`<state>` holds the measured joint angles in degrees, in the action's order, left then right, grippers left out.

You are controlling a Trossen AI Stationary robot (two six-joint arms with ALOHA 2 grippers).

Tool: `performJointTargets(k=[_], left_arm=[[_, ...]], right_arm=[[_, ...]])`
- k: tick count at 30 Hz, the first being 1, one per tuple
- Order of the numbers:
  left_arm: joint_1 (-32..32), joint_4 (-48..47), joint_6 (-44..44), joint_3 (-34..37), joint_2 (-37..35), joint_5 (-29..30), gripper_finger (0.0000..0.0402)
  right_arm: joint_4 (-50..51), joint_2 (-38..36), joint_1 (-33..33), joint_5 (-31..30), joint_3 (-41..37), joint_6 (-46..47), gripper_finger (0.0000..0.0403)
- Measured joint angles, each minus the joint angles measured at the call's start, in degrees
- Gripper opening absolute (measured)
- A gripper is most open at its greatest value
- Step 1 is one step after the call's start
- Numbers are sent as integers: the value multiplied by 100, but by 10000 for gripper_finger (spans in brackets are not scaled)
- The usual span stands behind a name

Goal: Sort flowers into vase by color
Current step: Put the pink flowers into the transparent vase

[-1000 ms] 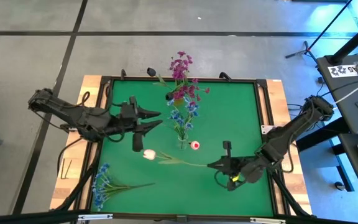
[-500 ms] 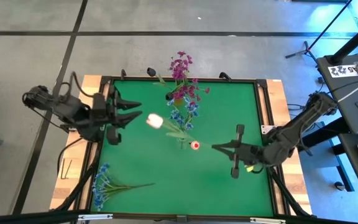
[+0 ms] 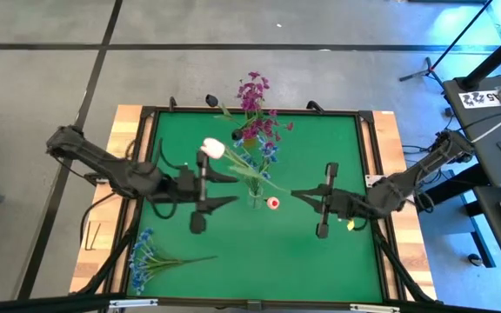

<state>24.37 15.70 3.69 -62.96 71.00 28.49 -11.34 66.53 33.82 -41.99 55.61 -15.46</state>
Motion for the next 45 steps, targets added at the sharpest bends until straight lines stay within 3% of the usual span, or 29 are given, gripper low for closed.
performJointTargets(k=[4, 9, 35, 45], left_arm=[[-140, 1255, 298, -2, 597, 8, 197], [-386, 1830, 284, -2, 1014, 13, 198], [-694, 1899, -197, -2, 1122, -214, 188], [-362, 1776, 148, -2, 1121, 786, 188]], right_arm=[[34, 15, -340, 568, 0, 240, 0], [35, 10, -513, 865, 0, 354, 0], [86, 293, -498, 763, 0, 467, 0], [99, 292, -498, 659, 0, 431, 0]])
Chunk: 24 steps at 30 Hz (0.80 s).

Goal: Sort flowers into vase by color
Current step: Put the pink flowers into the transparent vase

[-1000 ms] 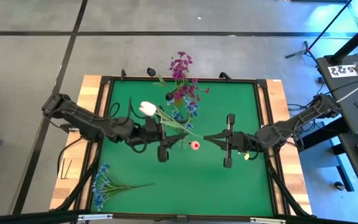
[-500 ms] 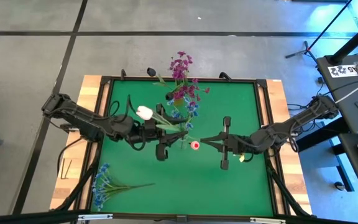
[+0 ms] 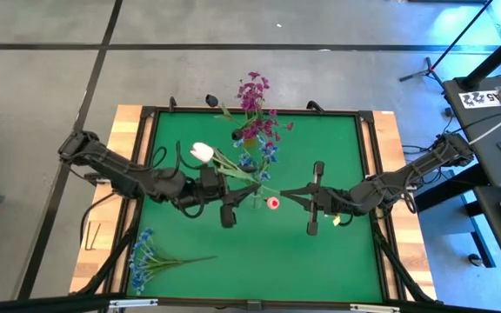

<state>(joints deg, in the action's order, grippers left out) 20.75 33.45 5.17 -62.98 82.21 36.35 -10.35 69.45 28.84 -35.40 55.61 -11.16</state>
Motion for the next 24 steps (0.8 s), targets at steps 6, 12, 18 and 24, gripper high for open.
performJointTargets(k=[6, 12, 18, 24], left_arm=[[73, -4, 101, 0, -1, 67, 185], [70, -153, 61, 0, -1, 438, 124], [74, -149, 32, 0, -1, 314, 19], [74, -149, 33, 0, -1, 305, 5]], right_arm=[[20, -2, 0, 0, 0, 4, 0], [31, -2, 0, 13, 0, 24, 0], [56, -2, -3, 53, 0, 28, 0], [55, -2, -2, 13, -2, -83, 18]])
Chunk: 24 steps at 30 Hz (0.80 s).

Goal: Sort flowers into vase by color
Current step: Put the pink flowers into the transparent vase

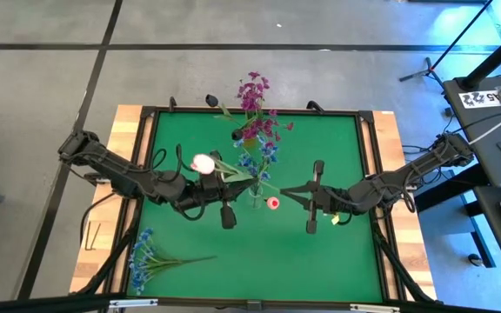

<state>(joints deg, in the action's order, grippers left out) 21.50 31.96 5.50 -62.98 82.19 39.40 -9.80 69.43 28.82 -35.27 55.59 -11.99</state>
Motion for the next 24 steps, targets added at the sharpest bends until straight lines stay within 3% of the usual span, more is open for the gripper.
performJointTargets(k=[8, 14, 18, 24], left_arm=[[89, -32, 104, 0, -116, 59, 3], [346, -141, 222, 0, -317, 262, 2], [617, -485, 298, 0, -697, 722, 2], [1040, -1625, -426, -2, -1247, 785, 2]], right_arm=[[81, -46, 9, -37, 0, -44, 130], [219, -378, 62, -422, -2, -35, 206], [449, -657, 277, -972, -2, -35, 225], [915, -986, 740, -1967, -2, -29, 223]])
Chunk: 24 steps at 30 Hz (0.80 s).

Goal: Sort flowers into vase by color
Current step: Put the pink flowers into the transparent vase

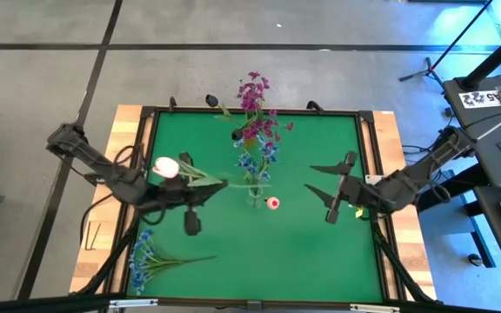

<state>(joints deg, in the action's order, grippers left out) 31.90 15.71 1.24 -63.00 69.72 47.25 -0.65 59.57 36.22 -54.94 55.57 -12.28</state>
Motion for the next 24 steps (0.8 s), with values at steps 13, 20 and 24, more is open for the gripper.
performJointTargets(k=[13, 20, 24], left_arm=[[137, -2061, -1286, -2, -408, 21, 2], [-527, -2552, -1928, 0, -188, -350, 2], [-917, -2610, -2052, -2, 45, -885, 2]], right_arm=[[696, -21, 167, -315, 0, 513, 221], [730, -13, 165, -315, 0, 602, 221], [822, -2, 165, -313, 0, 637, 221]])
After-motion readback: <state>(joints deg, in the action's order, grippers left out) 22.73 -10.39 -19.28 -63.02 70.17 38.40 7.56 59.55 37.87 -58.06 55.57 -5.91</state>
